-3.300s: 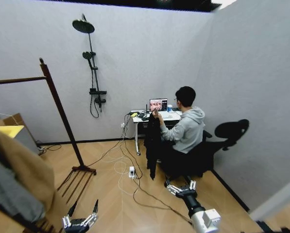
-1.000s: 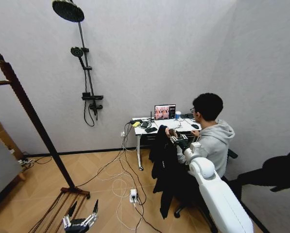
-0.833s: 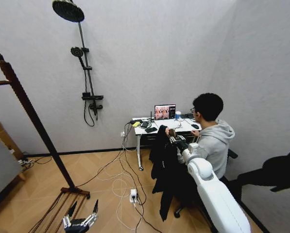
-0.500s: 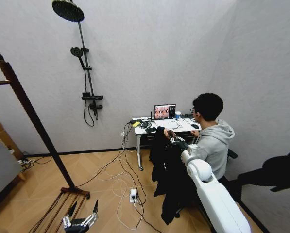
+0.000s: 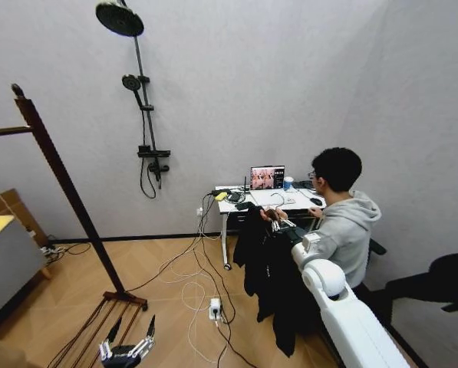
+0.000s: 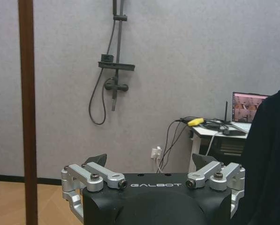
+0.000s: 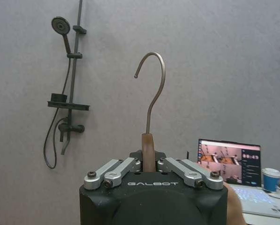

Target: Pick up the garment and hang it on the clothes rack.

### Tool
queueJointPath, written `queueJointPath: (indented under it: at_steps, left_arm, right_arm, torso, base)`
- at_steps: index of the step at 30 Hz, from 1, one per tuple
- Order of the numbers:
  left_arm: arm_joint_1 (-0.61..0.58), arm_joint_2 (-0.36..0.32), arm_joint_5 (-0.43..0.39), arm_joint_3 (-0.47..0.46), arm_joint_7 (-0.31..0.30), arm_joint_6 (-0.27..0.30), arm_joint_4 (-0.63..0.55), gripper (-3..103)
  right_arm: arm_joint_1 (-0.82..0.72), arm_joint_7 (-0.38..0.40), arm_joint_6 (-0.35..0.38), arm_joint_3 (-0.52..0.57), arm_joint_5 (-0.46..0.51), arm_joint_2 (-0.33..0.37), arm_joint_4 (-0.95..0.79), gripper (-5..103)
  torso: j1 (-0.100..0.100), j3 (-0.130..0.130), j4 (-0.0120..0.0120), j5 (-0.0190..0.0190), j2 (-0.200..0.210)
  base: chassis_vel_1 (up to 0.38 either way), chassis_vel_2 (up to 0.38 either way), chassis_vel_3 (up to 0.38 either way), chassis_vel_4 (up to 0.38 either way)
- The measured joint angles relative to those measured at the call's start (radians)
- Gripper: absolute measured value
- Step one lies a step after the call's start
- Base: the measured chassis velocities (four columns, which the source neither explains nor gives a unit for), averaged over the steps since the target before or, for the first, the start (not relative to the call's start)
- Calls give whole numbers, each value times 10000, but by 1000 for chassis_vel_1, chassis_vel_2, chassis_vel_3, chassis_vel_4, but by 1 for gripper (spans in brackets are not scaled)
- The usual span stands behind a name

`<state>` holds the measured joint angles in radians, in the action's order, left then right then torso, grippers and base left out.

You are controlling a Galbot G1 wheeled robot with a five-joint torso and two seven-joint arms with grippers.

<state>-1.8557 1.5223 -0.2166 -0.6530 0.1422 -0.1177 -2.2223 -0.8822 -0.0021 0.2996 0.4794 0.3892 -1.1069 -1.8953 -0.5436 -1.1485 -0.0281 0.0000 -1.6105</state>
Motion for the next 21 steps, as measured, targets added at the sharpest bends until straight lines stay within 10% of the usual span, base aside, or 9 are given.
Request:
queueJointPath:
  at_steps: [21]
  left_arm:
    - [0,0,0,-1,0,0,0,100]
  right_arm:
    - [-587,29,99,13,408,68,-1100,10]
  torso:
    - [0,0,-1,-1,0]
  base:
    - [112,113,113,112]
